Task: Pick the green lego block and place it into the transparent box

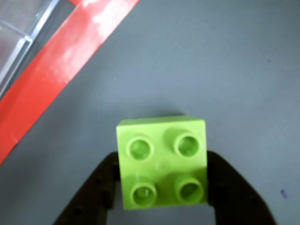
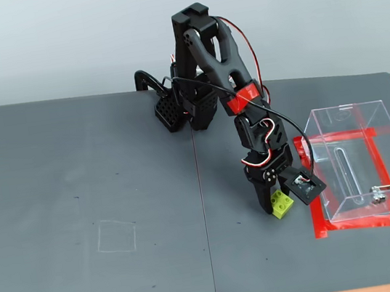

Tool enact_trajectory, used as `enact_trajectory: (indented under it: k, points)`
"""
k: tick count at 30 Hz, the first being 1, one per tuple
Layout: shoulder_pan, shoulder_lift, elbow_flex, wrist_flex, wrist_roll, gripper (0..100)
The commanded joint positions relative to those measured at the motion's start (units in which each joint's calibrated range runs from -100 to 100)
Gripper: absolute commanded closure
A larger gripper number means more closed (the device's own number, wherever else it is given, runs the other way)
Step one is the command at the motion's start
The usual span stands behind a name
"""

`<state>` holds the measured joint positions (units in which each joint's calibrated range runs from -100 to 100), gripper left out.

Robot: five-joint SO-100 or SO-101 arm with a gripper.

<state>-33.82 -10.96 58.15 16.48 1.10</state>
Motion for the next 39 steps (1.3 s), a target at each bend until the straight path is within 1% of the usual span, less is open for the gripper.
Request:
enact_trajectory:
  k: [1,5,13,29,39]
  points:
    - [0.89,-1.04,-1.66,-0.07,-0.08,83]
    - [1.04,-1.12,-1.66,-0.07,-0.08,88]
    - [1.04,-1.46,-2.2,-0.07,0.02,88]
    - [3.28,-21.21,-1.66,-0.07,0.39,88]
    - [2.83,-29.61,-2.75,-0.07,0.54,88]
